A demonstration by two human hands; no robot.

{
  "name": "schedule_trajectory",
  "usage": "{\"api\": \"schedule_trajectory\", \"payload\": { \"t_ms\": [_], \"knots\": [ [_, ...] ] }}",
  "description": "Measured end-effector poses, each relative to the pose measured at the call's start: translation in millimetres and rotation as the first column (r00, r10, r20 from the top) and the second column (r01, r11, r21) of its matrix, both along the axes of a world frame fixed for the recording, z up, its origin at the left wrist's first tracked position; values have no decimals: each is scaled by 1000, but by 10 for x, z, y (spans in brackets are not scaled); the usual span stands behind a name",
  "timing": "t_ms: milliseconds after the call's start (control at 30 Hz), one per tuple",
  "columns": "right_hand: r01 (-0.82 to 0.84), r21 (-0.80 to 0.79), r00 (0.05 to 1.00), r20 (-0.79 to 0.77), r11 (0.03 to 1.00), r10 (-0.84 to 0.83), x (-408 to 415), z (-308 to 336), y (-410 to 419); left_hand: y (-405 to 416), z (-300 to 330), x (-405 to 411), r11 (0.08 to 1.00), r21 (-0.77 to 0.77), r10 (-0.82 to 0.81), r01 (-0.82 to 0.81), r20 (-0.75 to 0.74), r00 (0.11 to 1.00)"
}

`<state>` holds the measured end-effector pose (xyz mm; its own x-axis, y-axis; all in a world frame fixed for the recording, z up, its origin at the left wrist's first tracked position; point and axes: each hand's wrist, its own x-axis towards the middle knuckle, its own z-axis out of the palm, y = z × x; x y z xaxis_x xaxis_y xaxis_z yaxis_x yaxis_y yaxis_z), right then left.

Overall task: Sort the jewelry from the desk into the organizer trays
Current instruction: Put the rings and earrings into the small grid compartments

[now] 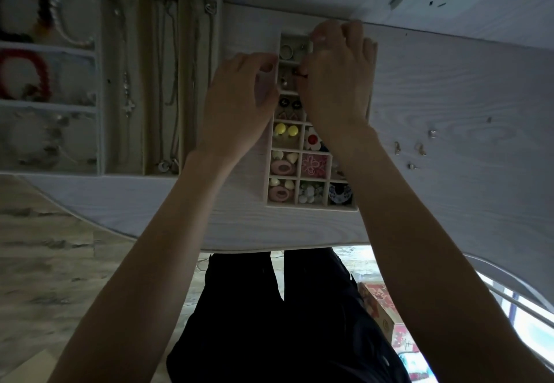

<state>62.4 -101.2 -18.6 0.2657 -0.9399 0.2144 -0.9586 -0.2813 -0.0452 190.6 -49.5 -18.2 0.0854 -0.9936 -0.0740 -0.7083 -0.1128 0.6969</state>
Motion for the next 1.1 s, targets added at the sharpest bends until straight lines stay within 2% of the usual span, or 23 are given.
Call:
{"api": "schedule_trajectory", "payload": {
  "t_ms": [100,167,233,400,500,633,833,1000,1100],
  "knots": [
    [-33,-37,996,86,999,36,-9,23,35,-17,-11,7,999,-39,-6,6,18,1000],
    [-39,13,991,132,999,37,-62,14,77,-54,-12,8,998,-61,-15,17,36,999],
    [-6,74,970,242,997,-12,-107,3,114,-118,2,-2,996,-76,-35,40,61,998],
    [91,245,826,524,965,-210,-141,-9,153,-303,48,-40,995,-12,-102,103,75,992],
    [92,325,720,631,941,-288,-165,10,143,-356,72,-33,993,18,-112,113,-8,994],
    [65,363,677,668,930,-308,-180,-8,137,-374,47,-15,991,61,-112,119,-109,988],
    [85,305,727,632,948,-268,-165,-51,188,-390,30,34,990,86,-96,111,-159,983],
    [107,334,700,644,936,-310,-134,-74,225,-393,17,19,981,90,-164,173,-94,982],
    [105,364,664,667,925,-338,-116,-68,229,-378,14,-4,987,16,-156,157,-28,987]
  ]
}}
